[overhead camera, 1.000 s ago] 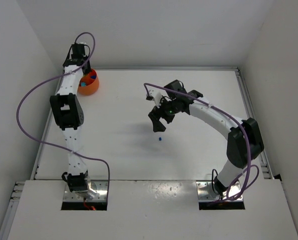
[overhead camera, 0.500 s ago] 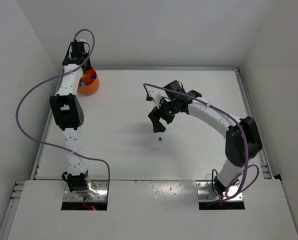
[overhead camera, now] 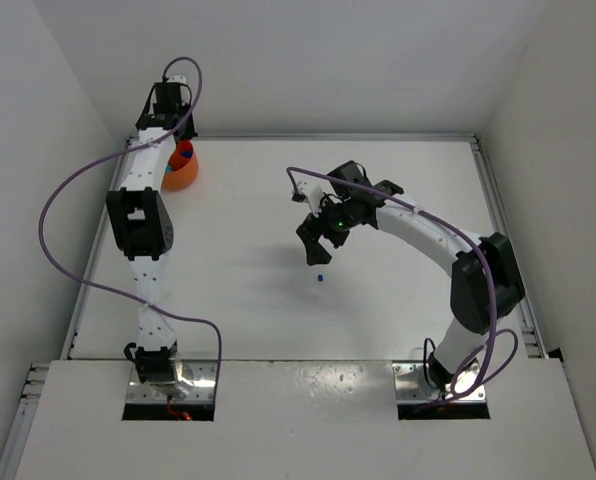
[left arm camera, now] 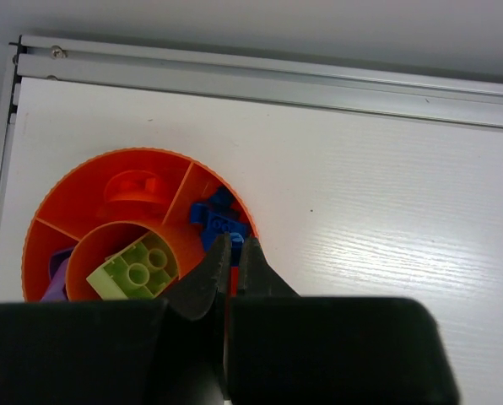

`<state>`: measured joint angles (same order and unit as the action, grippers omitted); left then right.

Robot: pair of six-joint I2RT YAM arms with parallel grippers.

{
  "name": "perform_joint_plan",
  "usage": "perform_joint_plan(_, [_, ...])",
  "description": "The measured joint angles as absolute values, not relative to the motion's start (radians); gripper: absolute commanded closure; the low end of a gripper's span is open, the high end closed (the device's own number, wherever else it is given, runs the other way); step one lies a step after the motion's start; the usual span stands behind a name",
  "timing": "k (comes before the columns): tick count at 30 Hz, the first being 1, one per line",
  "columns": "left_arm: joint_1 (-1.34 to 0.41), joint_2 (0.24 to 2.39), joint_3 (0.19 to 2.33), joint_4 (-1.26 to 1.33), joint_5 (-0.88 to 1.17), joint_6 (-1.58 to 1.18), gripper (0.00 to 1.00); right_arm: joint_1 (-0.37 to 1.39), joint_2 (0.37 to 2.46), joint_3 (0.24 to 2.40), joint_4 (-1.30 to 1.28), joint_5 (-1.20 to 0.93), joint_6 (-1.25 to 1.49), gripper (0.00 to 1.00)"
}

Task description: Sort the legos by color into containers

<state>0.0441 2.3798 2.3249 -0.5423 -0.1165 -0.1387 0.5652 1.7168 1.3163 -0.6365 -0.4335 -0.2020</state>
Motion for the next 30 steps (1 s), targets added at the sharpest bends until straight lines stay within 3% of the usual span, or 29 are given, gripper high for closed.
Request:
perform_joint_plan(10, [0.041, 2.38, 2.32, -0.537, -0.151, -0.139, 1.0, 0.565, 1.718, 1.304, -0.635, -0.434, -0.202, 0.0])
perform_joint_plan(13, [0.041, 2.38, 2.32, -0.537, -0.155, -0.136, 0.86, 0.565, 1.718, 1.303, -0.635, -0.434, -0.202, 0.0])
perform_joint_plan(21, [0.041, 2.38, 2.32, -0.536, -0.159, -0.131, 0.69, 0.565, 1.718, 1.301, -0.633, -0.43, -0.202, 0.0])
perform_joint_plan(24, [0.041, 2.38, 2.319, -0.537, -0.159, -0.134, 0.65, 0.565, 1.718, 1.296, -0.63, -0.429, -0.202, 0.0])
perform_joint_plan(30, [0.041, 2.381, 2.31, -0.533, -0.163, -0.135, 0.67, 0.565, 1.718, 1.285, -0.629, -0.427, -0.202, 0.0])
